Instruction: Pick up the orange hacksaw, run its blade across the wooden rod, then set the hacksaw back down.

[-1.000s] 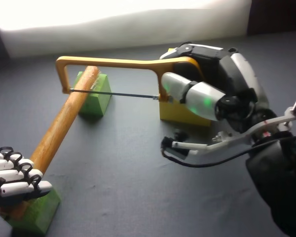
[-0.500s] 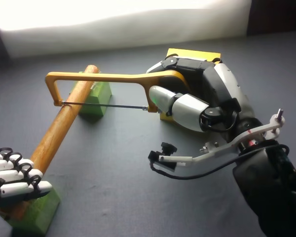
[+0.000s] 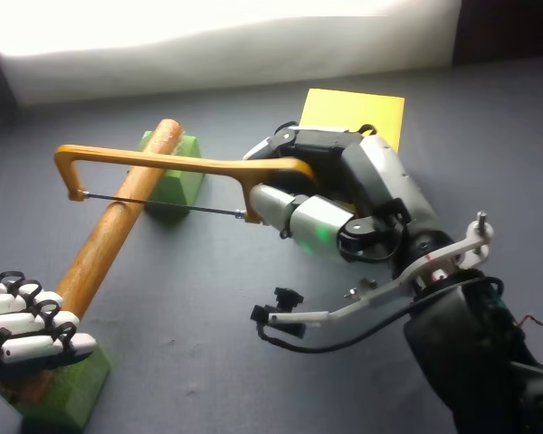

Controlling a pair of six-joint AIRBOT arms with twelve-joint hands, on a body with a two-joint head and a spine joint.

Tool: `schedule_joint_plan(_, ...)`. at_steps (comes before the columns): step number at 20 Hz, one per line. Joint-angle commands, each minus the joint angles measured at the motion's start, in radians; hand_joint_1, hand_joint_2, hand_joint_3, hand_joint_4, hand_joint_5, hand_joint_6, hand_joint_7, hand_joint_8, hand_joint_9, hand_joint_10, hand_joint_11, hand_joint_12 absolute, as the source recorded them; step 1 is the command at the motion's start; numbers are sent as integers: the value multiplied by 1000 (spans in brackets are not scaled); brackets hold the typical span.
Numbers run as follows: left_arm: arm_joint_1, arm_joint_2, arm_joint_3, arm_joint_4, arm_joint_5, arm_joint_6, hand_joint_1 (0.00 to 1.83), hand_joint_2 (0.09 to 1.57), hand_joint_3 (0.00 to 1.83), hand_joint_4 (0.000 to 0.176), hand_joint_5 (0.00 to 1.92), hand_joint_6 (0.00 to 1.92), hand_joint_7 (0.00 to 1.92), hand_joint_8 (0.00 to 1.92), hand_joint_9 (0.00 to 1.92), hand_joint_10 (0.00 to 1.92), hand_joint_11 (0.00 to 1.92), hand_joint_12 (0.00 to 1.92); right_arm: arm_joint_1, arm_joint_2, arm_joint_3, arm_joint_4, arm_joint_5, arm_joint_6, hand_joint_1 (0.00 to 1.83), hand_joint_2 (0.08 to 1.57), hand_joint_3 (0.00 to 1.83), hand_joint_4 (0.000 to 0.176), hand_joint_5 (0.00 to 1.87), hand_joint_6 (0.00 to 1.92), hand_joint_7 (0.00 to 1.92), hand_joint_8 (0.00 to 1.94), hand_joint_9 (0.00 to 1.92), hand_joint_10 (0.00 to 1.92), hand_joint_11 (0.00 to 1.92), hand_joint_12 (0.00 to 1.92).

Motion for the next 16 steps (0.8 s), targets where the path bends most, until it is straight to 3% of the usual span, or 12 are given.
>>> schedule_joint_plan(1, -5, -2, -4, -10, -30, 1, 134, 1270, 0, 0, 0, 0, 0, 0, 0, 0, 0, 0, 22, -4, 6, -88, 69, 10, 1249, 1137, 0, 0, 943, 851, 961, 1247, 894, 1103, 738, 1490)
schedule_joint_plan(7, -5, -3, -4, -10, -28, 1, 95, 1275, 2, 0, 0, 0, 0, 0, 0, 0, 0, 0, 88, -75, 63, -76, 7, -40, 1252, 1127, 1, 0, 989, 782, 961, 1247, 906, 1109, 749, 1499)
schedule_joint_plan(9, -5, -3, -4, -10, -28, 1, 71, 1277, 2, 0, 0, 0, 0, 0, 0, 0, 0, 0, 107, -97, 67, -61, -11, -63, 1244, 1148, 2, 0, 927, 877, 931, 1297, 882, 1141, 746, 1514)
schedule_joint_plan(16, -5, -3, -4, -10, -28, 1, 79, 1278, 0, 0, 0, 0, 0, 0, 0, 0, 0, 0, 138, -143, 76, -21, -36, -116, 1254, 1132, 0, 0, 946, 841, 980, 1222, 931, 1087, 790, 1440)
